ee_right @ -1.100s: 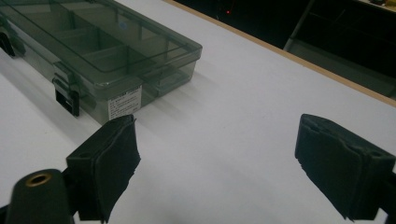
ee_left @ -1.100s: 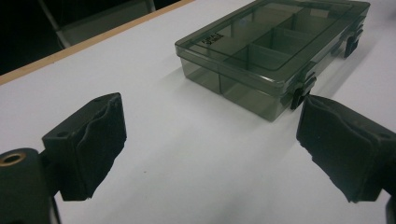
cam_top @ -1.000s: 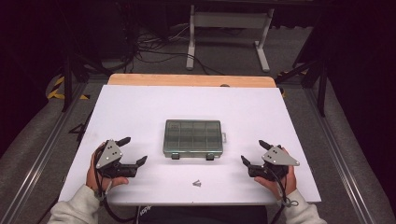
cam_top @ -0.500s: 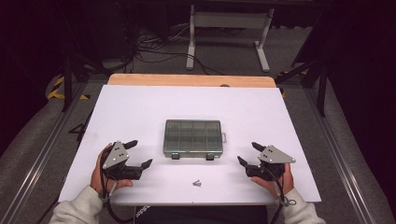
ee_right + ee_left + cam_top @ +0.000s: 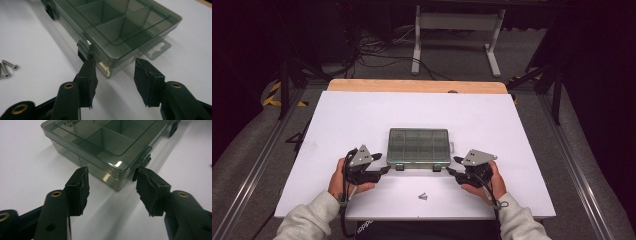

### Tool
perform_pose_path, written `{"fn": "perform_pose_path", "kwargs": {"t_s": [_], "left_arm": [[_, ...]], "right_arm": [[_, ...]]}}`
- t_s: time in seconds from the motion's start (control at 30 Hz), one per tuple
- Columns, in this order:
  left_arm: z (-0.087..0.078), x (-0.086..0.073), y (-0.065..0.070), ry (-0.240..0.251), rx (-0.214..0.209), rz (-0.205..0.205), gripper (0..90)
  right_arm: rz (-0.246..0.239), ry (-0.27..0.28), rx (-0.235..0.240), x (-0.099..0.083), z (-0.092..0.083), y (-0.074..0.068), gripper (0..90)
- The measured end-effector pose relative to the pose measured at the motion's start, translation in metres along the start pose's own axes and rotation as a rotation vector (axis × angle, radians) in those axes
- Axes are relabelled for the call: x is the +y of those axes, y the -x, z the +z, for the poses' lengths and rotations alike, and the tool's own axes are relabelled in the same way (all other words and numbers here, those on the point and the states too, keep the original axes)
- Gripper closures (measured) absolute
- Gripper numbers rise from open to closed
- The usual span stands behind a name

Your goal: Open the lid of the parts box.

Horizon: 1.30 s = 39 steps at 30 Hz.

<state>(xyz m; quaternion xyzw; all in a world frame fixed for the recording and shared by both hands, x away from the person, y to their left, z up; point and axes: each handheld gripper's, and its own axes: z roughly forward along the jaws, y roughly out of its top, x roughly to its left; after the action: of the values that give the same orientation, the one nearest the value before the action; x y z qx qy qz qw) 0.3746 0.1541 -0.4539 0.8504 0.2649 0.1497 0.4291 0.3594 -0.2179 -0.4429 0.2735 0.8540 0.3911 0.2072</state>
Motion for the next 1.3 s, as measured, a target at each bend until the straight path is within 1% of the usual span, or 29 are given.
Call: {"fn": "perform_pose_path", "kwargs": {"t_s": [0.07,0.17,0.23,0.3,0.33,0.37,0.4,0.43,0.47,0.53,0.63,0.67,0.7,0.77,0.87,0.9,1.07,1.1,1.13,1.23,1.27,1.3], "left_arm": [[0.003,0.001,-0.001,-0.008,-0.015,0.0,48.5],[0.006,0.002,-0.002,-0.021,-0.026,0.006,52.8],[0.007,0.002,-0.002,-0.018,-0.035,-0.001,55.2],[0.007,0.002,-0.002,-0.02,-0.033,0.006,55.5],[0.007,0.002,-0.002,-0.021,-0.035,0.002,55.4],[0.007,0.002,-0.002,-0.022,-0.032,0.006,55.5],[0.007,0.002,-0.003,-0.024,-0.03,0.007,56.0],[0.008,0.002,-0.004,-0.03,-0.038,-0.002,57.0],[0.008,0.002,-0.004,-0.03,-0.038,-0.002,57.5],[0.007,0.002,-0.005,-0.023,-0.034,0.004,58.2],[0.007,0.002,-0.004,-0.021,-0.031,0.007,59.5],[0.007,0.002,-0.004,-0.022,-0.031,0.008,61.2],[0.006,0.002,-0.004,-0.018,-0.041,0.009,61.6],[0.005,0.003,-0.004,-0.013,-0.036,0.018,61.6],[0.001,0.003,-0.005,0.0,-0.037,0.017,61.5],[-0.001,0.002,-0.006,0.006,-0.033,0.015,61.7],[-0.006,0.002,-0.01,0.027,-0.022,0.007,61.9],[-0.007,0.002,-0.01,0.029,-0.013,0.008,61.9],[-0.008,0.003,-0.011,0.035,-0.014,0.011,61.9],[-0.009,0.005,-0.012,0.045,-0.002,0.008,60.7],[-0.009,0.005,-0.012,0.045,-0.002,0.008,59.6],[-0.009,0.006,-0.012,0.049,0.005,0.012,58.7]], "right_arm": [[0.001,-0.015,0.01,0.001,0.005,0.0,54.3],[0.017,-0.013,0.02,0.001,0.008,0.001,56.5],[0.022,-0.01,0.019,0.001,0.008,0.002,57.3],[0.029,-0.009,0.025,0.001,0.008,0.003,58.7],[0.032,-0.011,0.027,0.0,0.009,0.003,58.9],[0.033,-0.014,0.025,0.0,0.009,0.003,59.2],[0.03,-0.015,0.022,0.0,0.009,0.002,59.5],[0.022,-0.016,0.019,0.001,0.009,0.001,60.5],[0.022,-0.016,0.019,0.001,0.009,0.001,60.5],[0.023,-0.004,0.022,0.001,0.007,0.001,62.5],[0.023,-0.001,0.025,0.001,0.007,0.001,62.4],[0.024,-0.001,0.026,0.001,0.007,0.001,62.5],[0.024,-0.001,0.027,0.001,0.007,0.001,62.6],[0.026,0.008,0.028,0.001,0.005,0.001,63.7],[0.027,0.021,0.032,0.002,0.002,0.002,64.7],[0.03,0.034,0.029,0.003,-0.001,0.003,65.7],[0.038,0.05,0.018,0.004,-0.005,0.006,67.1],[0.038,0.051,0.013,0.004,-0.005,0.006,67.2],[0.029,0.051,-0.004,0.004,-0.006,0.006,67.0],[0.01,0.063,-0.028,0.006,-0.007,0.006,66.8],[0.01,0.063,-0.028,0.006,-0.007,0.006,66.8],[0.004,0.074,-0.043,0.007,-0.008,0.006,66.6]]}}
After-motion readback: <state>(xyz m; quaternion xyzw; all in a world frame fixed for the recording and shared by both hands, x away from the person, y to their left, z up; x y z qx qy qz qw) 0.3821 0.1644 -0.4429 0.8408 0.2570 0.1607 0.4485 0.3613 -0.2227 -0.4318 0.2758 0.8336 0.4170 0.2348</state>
